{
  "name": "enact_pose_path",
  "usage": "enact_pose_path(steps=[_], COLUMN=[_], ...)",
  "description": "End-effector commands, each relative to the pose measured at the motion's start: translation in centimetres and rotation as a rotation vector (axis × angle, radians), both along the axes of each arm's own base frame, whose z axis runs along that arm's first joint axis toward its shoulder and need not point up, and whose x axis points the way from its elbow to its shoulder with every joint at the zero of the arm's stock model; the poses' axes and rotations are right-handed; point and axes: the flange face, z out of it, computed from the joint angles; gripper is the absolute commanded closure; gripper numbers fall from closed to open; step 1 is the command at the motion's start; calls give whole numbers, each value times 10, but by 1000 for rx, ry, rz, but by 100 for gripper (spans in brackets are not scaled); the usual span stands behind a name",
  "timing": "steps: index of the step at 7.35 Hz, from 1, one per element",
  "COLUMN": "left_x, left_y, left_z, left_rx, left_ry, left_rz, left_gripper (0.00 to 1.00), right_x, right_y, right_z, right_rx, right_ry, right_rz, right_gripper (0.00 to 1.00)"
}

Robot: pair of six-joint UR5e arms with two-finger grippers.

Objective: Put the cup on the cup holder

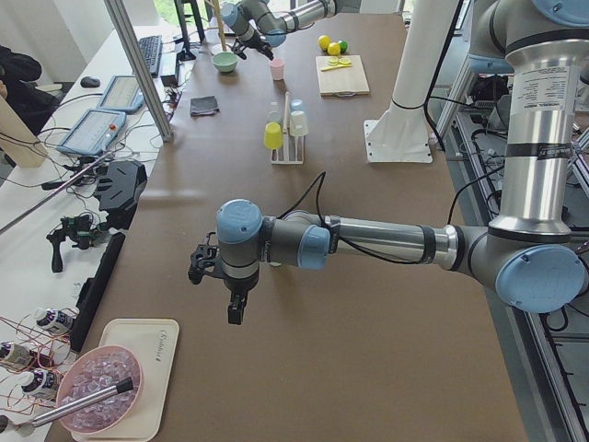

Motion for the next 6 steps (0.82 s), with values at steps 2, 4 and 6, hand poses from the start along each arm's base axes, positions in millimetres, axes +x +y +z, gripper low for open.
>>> enact_pose_path(steps=[2, 4, 6], left_x=[21, 52, 76], left_y=[-12, -76, -138], left_z=[-6, -27, -42], left_rx=[-12, -97, -135], left_ry=[-1, -6, -18], left_rz=[42, 95, 215], left_gripper=[2, 2, 2], right_x=[-40, -69, -98], right_y=[16, 31, 49], right_z=[-6, 7, 18], right_rx=[77, 116, 127], right_ry=[40, 118, 167], right_rz=[-206, -338, -407], right_gripper=[1, 1, 2])
